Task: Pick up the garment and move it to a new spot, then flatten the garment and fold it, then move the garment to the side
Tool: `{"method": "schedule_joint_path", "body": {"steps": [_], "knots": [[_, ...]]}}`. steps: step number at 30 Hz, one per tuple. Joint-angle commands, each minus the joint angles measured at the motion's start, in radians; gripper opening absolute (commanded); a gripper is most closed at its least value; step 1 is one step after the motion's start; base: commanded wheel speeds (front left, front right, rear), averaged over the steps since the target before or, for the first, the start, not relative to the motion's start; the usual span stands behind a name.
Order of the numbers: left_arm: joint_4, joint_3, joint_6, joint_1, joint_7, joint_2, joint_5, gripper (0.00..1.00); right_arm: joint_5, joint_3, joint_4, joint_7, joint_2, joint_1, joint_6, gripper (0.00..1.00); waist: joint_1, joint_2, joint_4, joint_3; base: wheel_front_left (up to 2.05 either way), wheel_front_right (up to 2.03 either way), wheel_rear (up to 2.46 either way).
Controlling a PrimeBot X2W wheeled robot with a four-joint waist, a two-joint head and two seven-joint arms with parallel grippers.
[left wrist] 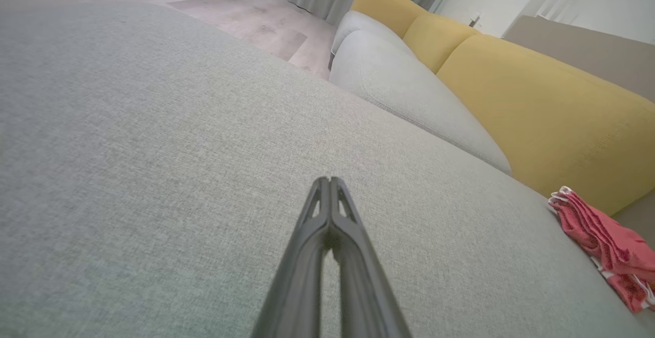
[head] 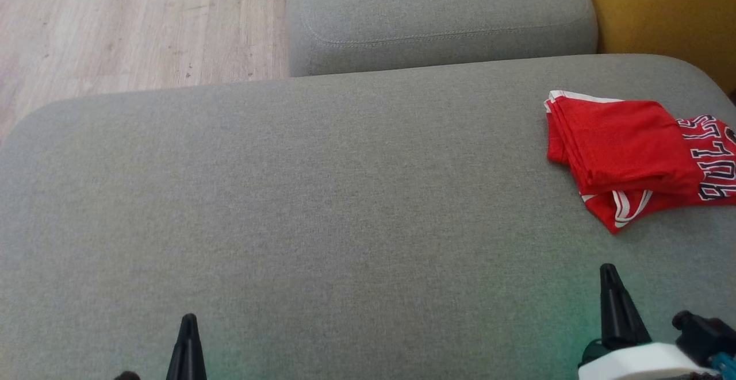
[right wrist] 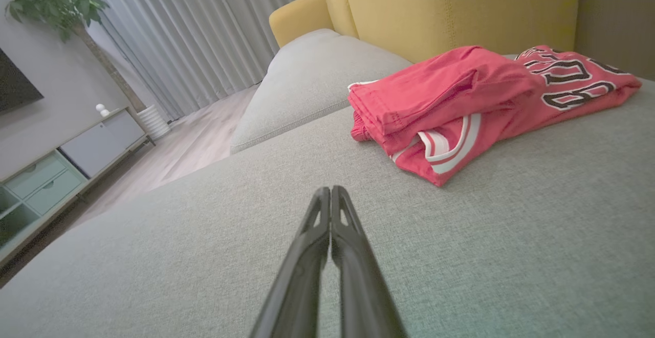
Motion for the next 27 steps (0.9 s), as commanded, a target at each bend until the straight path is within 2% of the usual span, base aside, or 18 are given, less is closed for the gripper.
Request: {"method": "schedule_joint_path", "body": {"steps": [1, 27], "knots": [[-0.022, 0.022, -0.006, -0.043, 0.008, 0.011, -0.026, 0.0, 0.033, 0.001, -0.026, 0.003, -0.018, -0.051, 0.002, 0.0, -0.0001, 0.0, 0.0, 0.0, 0.0, 0.0, 0.0], [-0.014, 0.059, -0.013, -0.113, 0.077, 0.016, -0.316, 0.0, 0.369, -0.013, -0.011, 0.07, -0.026, -0.109, 0.003, 0.0, -0.0001, 0.0, 0.005, 0.005, 0.0, 0.0, 0.0]]}}
